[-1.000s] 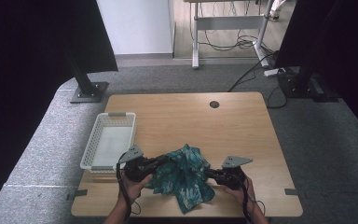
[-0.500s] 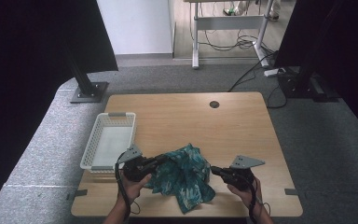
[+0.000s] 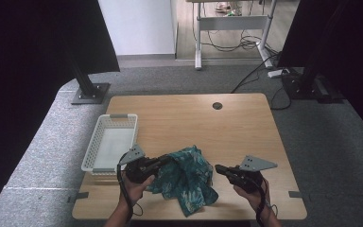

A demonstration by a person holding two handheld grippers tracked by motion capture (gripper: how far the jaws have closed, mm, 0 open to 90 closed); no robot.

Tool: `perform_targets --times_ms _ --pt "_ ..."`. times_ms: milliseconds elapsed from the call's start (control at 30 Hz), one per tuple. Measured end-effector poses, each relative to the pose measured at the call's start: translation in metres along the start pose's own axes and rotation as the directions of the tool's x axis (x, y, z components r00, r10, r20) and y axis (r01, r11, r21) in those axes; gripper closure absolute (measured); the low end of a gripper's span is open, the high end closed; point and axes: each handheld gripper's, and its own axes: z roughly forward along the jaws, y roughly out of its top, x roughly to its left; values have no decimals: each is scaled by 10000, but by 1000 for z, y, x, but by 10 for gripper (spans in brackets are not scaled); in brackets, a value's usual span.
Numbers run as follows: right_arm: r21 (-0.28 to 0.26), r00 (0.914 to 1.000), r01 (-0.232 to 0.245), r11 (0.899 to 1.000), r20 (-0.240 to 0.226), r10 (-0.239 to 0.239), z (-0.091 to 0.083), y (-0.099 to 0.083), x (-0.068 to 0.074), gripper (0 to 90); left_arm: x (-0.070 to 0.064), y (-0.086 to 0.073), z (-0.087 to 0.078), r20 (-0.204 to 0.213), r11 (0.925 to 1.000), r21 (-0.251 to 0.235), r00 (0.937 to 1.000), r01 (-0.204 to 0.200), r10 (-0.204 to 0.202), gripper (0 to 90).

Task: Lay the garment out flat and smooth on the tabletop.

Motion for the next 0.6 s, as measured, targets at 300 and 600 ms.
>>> perform_targets --times_ms 300,600 --pt "1467 9958 -460 9881 -717 571 34 -28 -15 569 4 -4 -1 -39 9999 78 10000 84 -83 870" --pt "2131 9943 -388 9763 -891 590 59 -33 -26 389 4 -5 1 -12 9998 171 10000 79 -79 870"
